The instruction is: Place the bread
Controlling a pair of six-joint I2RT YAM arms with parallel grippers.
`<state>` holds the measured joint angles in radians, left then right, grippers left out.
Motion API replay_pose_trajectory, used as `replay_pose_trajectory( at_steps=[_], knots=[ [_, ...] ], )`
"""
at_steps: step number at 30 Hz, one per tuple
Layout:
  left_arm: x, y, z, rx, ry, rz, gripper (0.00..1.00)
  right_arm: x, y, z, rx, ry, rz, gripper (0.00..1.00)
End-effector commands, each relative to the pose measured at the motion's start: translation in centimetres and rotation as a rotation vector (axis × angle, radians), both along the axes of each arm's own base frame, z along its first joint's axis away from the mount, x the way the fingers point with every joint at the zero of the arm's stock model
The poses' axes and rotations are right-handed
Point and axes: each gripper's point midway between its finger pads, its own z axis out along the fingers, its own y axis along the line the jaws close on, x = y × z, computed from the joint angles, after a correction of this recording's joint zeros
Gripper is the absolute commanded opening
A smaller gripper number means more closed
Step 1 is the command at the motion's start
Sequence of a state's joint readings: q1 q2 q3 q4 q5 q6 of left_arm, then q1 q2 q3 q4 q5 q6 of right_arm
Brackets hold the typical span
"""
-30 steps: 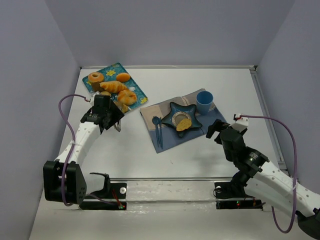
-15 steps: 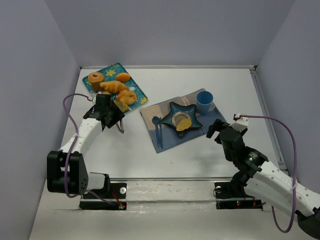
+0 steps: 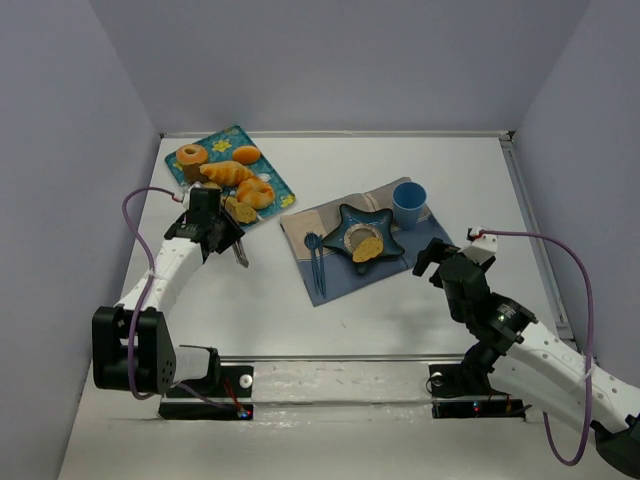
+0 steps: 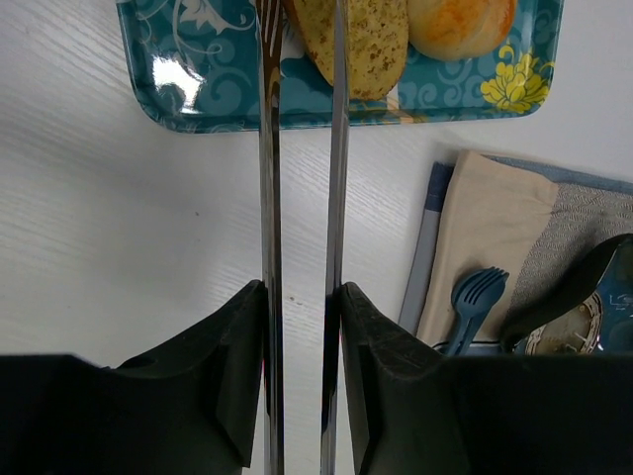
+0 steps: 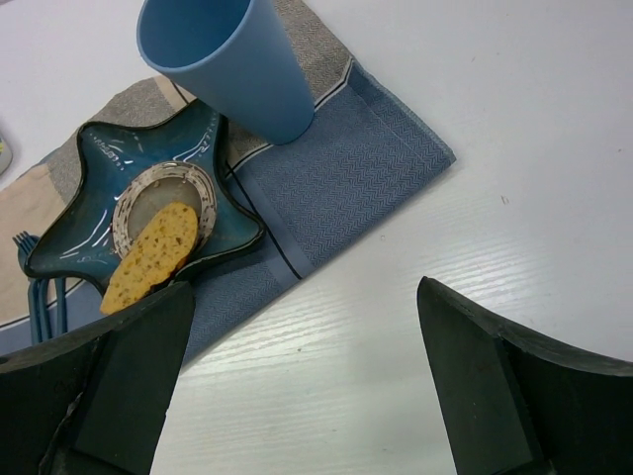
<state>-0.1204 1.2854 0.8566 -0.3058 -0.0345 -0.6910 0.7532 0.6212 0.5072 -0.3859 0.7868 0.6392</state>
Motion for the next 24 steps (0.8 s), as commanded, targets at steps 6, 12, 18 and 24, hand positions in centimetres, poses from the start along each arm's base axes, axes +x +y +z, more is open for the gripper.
replay_pose_trajectory(
  at_steps=[6, 12, 18, 24],
  knots=[
    [-0.1, 0.1, 4.2, -0.026, -0.143, 0.004, 0.06, 0.3, -0.4, 1.9, 0.029, -0.055, -0.031, 1.0],
    [-0.9, -0.1, 9.1, -0.06, -0.307, -0.001, 0.06, 0.2, -0.3, 1.9, 0.037, -0.057, -0.029, 1.0],
    [-1.6, 0.1, 11.8, -0.061, -0.388, -0.006, 0.06, 0.2, -0.3, 2.0, 0.045, -0.058, -0.026, 1.0],
    [-1.6, -5.6, 13.9, -0.132, -0.456, -0.255, 0.06, 0.1, -0.3, 2.3, 0.06, -0.07, -0.024, 1.0]
  ],
)
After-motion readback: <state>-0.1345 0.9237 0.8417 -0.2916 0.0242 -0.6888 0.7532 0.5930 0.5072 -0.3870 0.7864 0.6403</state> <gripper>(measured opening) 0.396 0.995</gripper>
